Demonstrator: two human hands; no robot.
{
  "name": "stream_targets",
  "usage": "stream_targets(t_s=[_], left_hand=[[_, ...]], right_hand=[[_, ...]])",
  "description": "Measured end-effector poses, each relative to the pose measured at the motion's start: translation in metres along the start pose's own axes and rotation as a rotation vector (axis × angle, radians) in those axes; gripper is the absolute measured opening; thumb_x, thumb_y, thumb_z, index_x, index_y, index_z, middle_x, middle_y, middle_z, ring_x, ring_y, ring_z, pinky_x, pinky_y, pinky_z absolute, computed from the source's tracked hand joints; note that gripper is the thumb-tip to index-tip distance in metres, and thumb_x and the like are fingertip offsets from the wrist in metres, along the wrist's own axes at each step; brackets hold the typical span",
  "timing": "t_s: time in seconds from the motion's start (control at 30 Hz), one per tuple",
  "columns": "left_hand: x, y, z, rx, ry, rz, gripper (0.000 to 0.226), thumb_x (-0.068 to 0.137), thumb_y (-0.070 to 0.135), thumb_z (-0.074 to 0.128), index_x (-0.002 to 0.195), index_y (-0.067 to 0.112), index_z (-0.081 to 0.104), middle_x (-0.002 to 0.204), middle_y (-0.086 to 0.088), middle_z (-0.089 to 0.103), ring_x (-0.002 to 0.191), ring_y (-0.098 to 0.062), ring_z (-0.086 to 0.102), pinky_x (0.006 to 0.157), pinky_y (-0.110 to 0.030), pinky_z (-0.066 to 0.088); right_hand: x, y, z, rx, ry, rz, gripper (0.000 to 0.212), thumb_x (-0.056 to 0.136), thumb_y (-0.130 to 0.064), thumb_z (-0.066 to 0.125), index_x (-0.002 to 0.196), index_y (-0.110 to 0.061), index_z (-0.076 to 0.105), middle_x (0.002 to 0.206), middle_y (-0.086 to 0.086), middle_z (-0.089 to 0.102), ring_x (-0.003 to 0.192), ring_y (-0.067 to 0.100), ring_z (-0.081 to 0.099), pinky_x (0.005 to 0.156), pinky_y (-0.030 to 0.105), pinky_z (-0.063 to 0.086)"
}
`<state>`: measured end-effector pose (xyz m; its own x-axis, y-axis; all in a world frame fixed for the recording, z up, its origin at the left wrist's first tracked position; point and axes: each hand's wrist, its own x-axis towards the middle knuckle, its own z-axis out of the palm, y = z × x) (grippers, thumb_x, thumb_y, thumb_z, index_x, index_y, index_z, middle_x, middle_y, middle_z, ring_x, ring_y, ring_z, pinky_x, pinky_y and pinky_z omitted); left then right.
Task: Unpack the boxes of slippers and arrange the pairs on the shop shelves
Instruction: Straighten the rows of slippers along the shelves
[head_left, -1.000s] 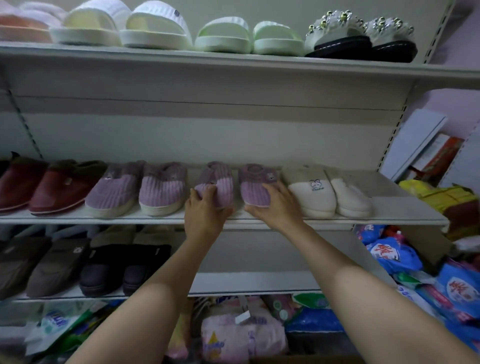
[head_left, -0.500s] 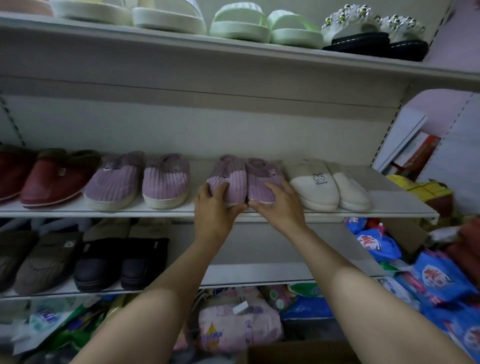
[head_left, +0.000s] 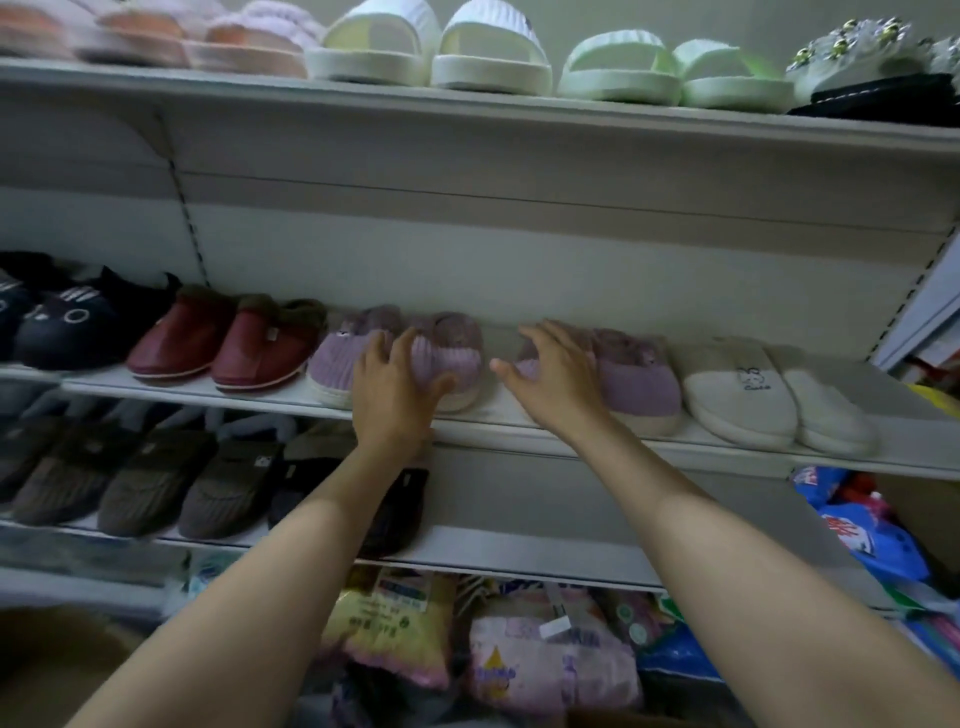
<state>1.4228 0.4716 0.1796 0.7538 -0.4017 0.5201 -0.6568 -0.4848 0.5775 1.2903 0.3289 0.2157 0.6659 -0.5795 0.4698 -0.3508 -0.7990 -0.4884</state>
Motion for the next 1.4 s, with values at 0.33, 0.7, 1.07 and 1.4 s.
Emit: stream_targets(t_s=[0.33, 0.7, 1.07, 1.4], left_hand=[[0.022, -0.089, -0.029, -0.025, -0.115, -0.054, 0.087, 0.074, 0.05, 0.08, 0.148, 0.022, 0.044, 0.141, -0.038, 0.039, 0.131, -0.05, 0.039, 0.11, -0.049, 0.034], [0.018, -0.093, -0.02, -0.183, -0.138, 0.052, 0.089, 0.064, 0.059, 0.082, 0.138, 0.016, 0.055, 0.13, -0.029, 0.049, 0.114, -0.047, 0.052, 0.096, -0.048, 0.046], [0.016, -0.095, -0.02, -0.131, -0.163, 0.061, 0.09, 0.07, 0.062, 0.076, 0.144, 0.018, 0.049, 0.144, -0.032, 0.038, 0.127, -0.048, 0.043, 0.104, -0.047, 0.039], [0.035, -0.122, -0.081, -0.102, -0.013, 0.047, 0.085, 0.077, 0.052, 0.078, 0.149, 0.02, 0.044, 0.156, -0.027, 0.029, 0.145, -0.04, 0.025, 0.117, -0.046, 0.026]], right_hand=[[-0.001, -0.055, 0.079, 0.028, -0.148, 0.118, 0.095, 0.062, -0.078, 0.066, 0.138, -0.023, 0.055, 0.146, 0.007, 0.047, 0.135, 0.026, 0.047, 0.111, 0.04, 0.04], [-0.012, -0.061, 0.098, 0.025, -0.017, 0.205, 0.088, 0.069, -0.057, 0.084, 0.142, -0.018, 0.055, 0.152, 0.01, 0.042, 0.139, 0.026, 0.044, 0.115, 0.034, 0.036], [-0.008, -0.055, 0.101, 0.015, -0.049, 0.226, 0.081, 0.078, -0.055, 0.078, 0.146, -0.021, 0.051, 0.16, 0.01, 0.031, 0.146, 0.025, 0.035, 0.117, 0.031, 0.031], [0.021, -0.125, 0.102, 0.024, 0.047, 0.027, 0.061, 0.087, -0.046, 0.072, 0.14, -0.018, 0.057, 0.156, 0.013, 0.04, 0.146, 0.023, 0.034, 0.114, 0.027, 0.027]])
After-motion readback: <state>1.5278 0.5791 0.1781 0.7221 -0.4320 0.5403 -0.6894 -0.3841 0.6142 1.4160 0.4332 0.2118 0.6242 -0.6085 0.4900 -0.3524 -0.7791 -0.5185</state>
